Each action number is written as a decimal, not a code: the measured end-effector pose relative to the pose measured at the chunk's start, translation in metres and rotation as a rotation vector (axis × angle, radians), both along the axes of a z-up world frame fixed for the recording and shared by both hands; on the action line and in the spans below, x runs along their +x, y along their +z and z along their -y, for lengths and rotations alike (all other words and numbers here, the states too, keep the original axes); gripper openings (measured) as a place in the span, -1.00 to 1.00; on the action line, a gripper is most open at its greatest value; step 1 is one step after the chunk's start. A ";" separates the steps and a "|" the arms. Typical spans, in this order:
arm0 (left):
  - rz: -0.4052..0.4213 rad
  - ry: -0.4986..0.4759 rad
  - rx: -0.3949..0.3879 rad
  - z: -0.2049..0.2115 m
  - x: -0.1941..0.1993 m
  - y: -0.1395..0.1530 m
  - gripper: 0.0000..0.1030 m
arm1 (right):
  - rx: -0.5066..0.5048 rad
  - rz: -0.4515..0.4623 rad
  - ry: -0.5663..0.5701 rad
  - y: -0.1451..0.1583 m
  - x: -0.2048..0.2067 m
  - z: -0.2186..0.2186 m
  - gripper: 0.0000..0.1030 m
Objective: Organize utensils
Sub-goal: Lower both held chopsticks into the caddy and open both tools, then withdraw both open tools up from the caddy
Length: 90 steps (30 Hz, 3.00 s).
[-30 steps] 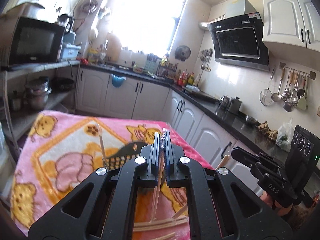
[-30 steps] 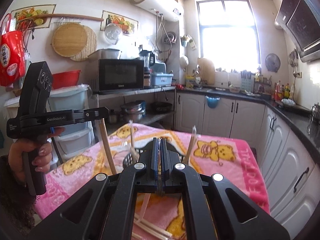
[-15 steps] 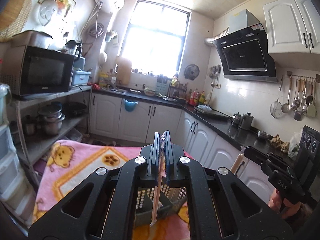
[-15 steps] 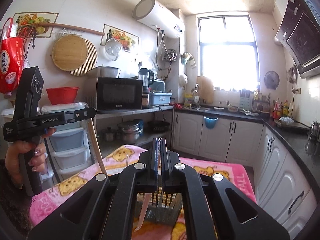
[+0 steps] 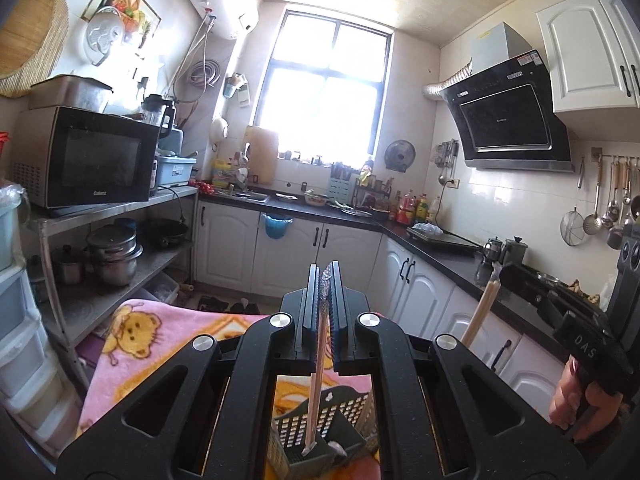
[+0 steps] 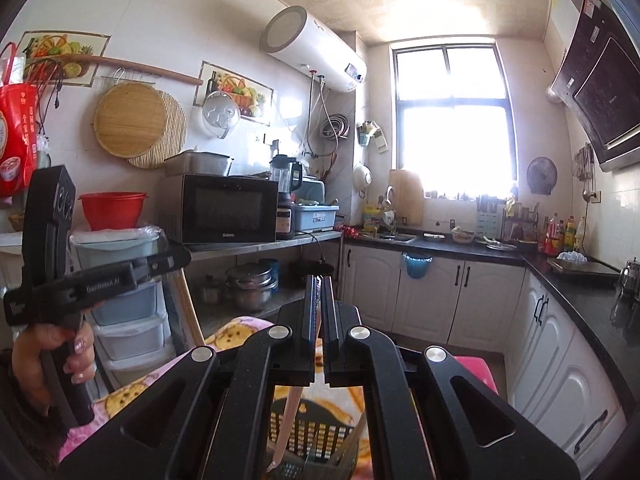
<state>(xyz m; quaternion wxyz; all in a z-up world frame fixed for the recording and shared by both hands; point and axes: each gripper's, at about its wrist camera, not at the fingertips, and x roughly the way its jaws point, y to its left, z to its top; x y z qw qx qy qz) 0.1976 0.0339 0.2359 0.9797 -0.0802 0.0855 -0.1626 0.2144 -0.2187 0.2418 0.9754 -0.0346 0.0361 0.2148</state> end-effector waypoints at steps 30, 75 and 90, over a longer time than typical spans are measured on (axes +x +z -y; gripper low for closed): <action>-0.074 0.002 0.031 0.019 0.046 -0.073 -0.96 | -0.027 -0.067 -0.063 -0.058 0.075 -0.039 -0.95; -0.250 0.008 -0.007 0.009 0.039 -0.130 -0.59 | -0.021 -0.305 -0.103 -0.126 0.071 -0.013 -0.83; -0.265 -0.002 0.004 0.007 0.015 -0.110 0.31 | 0.001 -0.337 -0.096 -0.124 0.054 0.004 -0.03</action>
